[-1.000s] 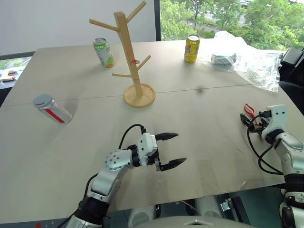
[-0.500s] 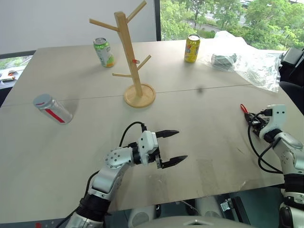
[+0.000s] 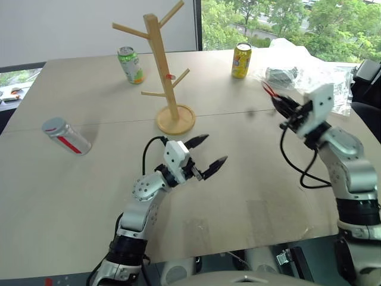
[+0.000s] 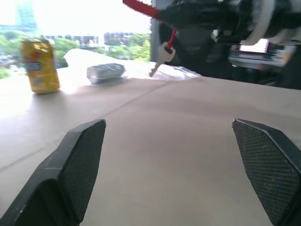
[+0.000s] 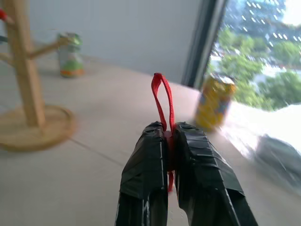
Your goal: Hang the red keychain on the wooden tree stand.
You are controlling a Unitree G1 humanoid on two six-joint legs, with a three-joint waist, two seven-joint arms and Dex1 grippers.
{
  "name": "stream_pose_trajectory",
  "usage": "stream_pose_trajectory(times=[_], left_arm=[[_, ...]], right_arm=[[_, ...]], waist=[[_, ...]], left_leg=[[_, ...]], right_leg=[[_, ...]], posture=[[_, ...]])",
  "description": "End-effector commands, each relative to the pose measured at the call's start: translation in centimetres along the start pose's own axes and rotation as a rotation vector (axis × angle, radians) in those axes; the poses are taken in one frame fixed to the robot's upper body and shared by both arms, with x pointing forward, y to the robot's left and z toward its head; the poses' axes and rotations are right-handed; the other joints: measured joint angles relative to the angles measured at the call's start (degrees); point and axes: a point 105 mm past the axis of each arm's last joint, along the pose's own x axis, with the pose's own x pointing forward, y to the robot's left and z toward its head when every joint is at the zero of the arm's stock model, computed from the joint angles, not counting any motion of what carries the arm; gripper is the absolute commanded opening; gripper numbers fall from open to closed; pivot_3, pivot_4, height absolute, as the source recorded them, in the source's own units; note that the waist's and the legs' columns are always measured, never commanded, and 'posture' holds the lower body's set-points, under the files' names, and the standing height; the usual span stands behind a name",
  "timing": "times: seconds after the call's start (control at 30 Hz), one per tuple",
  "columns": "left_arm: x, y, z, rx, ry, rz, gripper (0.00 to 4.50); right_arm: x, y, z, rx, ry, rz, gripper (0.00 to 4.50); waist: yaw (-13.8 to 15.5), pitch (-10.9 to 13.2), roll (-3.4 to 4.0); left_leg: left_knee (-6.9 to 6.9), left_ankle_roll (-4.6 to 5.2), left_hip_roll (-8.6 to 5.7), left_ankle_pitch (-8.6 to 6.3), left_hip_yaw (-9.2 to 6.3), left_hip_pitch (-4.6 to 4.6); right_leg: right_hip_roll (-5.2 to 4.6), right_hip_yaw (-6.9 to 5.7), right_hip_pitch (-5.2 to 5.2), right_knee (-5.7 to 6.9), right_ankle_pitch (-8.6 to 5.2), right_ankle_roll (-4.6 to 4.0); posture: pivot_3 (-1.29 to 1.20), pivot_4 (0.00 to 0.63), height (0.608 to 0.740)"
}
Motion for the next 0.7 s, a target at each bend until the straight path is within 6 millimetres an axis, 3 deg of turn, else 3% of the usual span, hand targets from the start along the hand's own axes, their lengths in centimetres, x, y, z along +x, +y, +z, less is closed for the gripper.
stream_pose_trajectory(times=[0.03, 0.23, 0.7], left_arm=[[0.3, 2.1, 2.8, 0.047, -0.071, 0.142, 4.5], [-1.6, 4.8, 4.4, 0.051, -0.081, 0.349, 4.5], [-4.0, 7.6, 5.4, 0.084, -0.077, 0.567, 4.5]], right_arm=[[2.4, 2.9, 3.6, -0.081, -0.137, 0.114, 0.05], [4.8, 7.2, 5.6, -0.116, -0.26, 0.28, 0.05], [8.2, 10.4, 5.3, -0.095, -0.331, 0.404, 0.05]], waist=[[0.07, 0.01, -0.02], [-0.22, 0.02, -0.03], [-0.33, 0.04, -0.05]], left_leg=[[0.0, 0.0, -0.02, 0.0, 0.0, -0.02], [0.0, 0.0, -0.02, 0.0, -0.02, -0.03], [0.0, -0.03, -0.01, 0.02, 0.0, 0.0]], right_leg=[[-0.01, 0.0, -0.01, 0.0, 0.01, 0.01], [0.0, -0.04, 0.0, -0.01, 0.02, 0.03], [0.0, -0.06, 0.0, 0.01, 0.03, 0.01]], posture=[[0.0, 0.15, 0.74], [0.0, 0.15, 0.74], [0.0, 0.15, 0.74]])
